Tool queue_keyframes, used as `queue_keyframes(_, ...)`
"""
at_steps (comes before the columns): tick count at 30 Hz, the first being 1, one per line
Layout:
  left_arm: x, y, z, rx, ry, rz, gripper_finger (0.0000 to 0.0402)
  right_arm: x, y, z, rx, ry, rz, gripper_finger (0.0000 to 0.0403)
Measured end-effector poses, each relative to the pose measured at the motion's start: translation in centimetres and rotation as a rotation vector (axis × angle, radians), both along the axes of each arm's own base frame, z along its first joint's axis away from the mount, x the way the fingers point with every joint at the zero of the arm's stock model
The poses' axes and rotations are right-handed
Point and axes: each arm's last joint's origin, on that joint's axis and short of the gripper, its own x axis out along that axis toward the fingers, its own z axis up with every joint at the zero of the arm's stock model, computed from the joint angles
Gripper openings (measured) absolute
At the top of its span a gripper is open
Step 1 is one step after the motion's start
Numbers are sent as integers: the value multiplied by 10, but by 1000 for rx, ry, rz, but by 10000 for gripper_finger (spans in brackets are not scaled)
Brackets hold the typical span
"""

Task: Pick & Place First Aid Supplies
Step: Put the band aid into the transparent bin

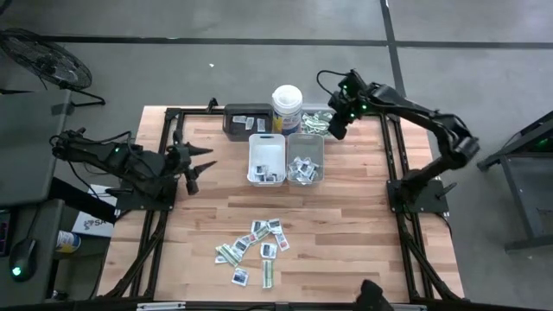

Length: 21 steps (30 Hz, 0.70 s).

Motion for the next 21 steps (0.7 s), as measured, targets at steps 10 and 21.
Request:
queue_keyframes(10,-7,-1,-37,-115,-59,-139,156,12,-41,-59,81,63,-4,0)
queue_keyframes(21,-5,-3,-56,-173,-19,-149,156,10,-56,-79,84,117,-104,0)
